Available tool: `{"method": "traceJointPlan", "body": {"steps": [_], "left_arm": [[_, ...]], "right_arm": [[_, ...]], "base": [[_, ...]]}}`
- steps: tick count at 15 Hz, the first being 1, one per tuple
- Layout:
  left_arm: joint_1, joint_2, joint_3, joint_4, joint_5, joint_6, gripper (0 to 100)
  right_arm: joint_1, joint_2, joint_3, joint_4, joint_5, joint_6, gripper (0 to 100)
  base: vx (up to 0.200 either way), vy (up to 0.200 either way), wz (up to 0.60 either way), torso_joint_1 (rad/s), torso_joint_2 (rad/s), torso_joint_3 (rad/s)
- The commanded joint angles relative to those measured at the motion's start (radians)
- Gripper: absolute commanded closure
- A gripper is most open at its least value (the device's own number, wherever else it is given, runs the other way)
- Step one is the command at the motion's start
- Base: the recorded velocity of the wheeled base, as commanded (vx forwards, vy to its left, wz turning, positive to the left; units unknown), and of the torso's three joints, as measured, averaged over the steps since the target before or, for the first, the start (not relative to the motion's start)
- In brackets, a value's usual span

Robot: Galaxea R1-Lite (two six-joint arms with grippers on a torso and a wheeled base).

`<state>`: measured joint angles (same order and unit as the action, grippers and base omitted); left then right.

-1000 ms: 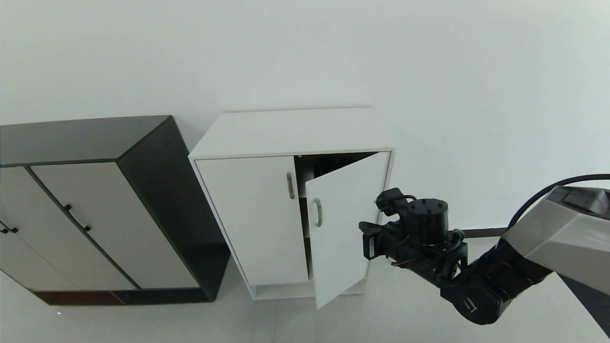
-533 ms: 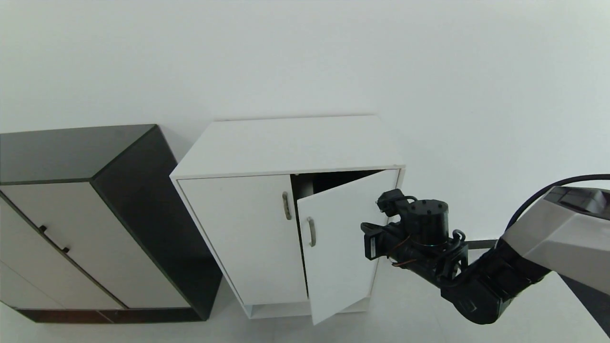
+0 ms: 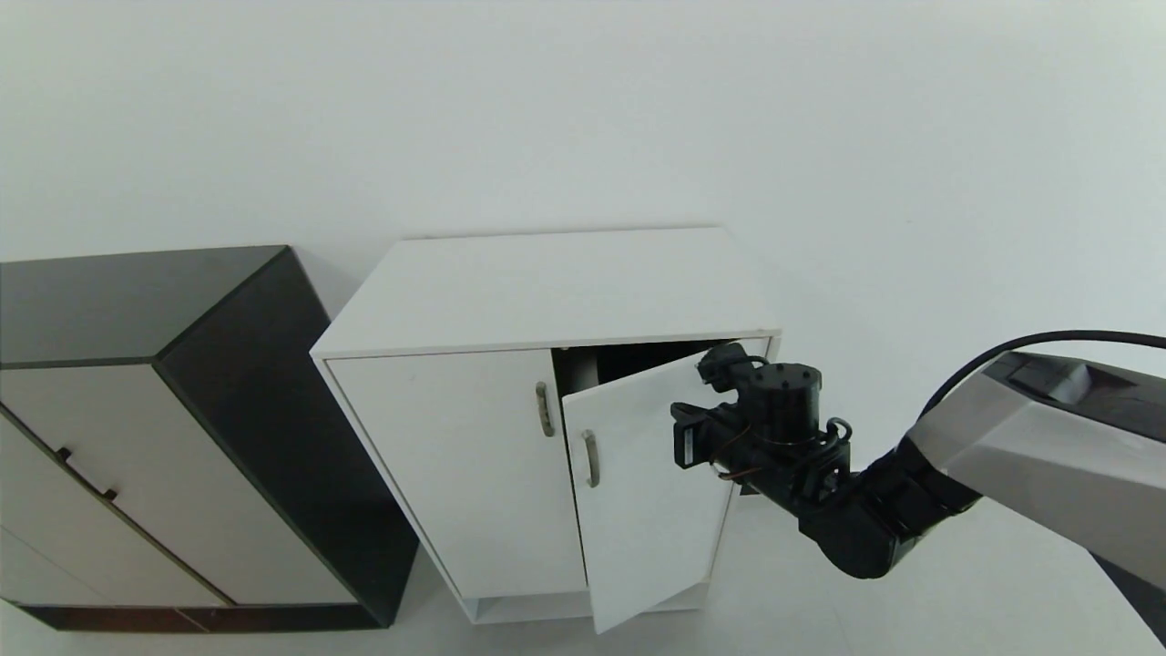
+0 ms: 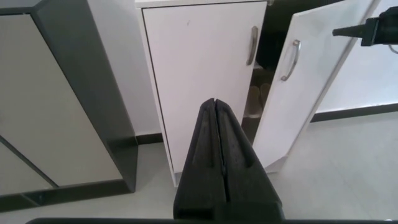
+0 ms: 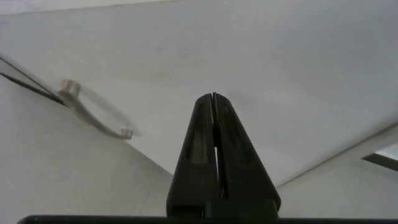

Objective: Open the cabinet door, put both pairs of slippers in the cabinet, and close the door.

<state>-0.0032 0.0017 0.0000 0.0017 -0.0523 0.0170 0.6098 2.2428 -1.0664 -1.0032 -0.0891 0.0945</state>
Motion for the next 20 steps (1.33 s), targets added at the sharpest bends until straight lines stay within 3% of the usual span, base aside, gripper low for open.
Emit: {"method": "traceJointPlan", "body": {"steps": [1, 8, 14, 20], "left_arm": [[0.0, 0.0, 0.0, 0.0, 0.0, 0.0, 100], [0.0, 0.0, 0.0, 0.0, 0.0, 0.0, 100], [0.0, 0.0, 0.0, 0.0, 0.0, 0.0, 100], [0.0, 0.0, 0.0, 0.0, -0.001, 0.0, 100]], "right_arm": [[-0.015, 0.07, -0.083, 0.012, 0.0, -0.001, 100], [-0.048, 0.141, -0.238, 0.074, -0.014, -0.004, 100], [-0.054, 0.15, -0.244, 0.074, -0.014, -0.004, 100], [-0.044, -0.124, 0.059, 0.067, -0.063, -0.002, 100]], "base": [[0.0, 0.0, 0.0, 0.0, 0.0, 0.0], [0.0, 0.0, 0.0, 0.0, 0.0, 0.0], [0.0, 0.0, 0.0, 0.0, 0.0, 0.0], [0.0, 0.0, 0.0, 0.0, 0.0, 0.0]]}}
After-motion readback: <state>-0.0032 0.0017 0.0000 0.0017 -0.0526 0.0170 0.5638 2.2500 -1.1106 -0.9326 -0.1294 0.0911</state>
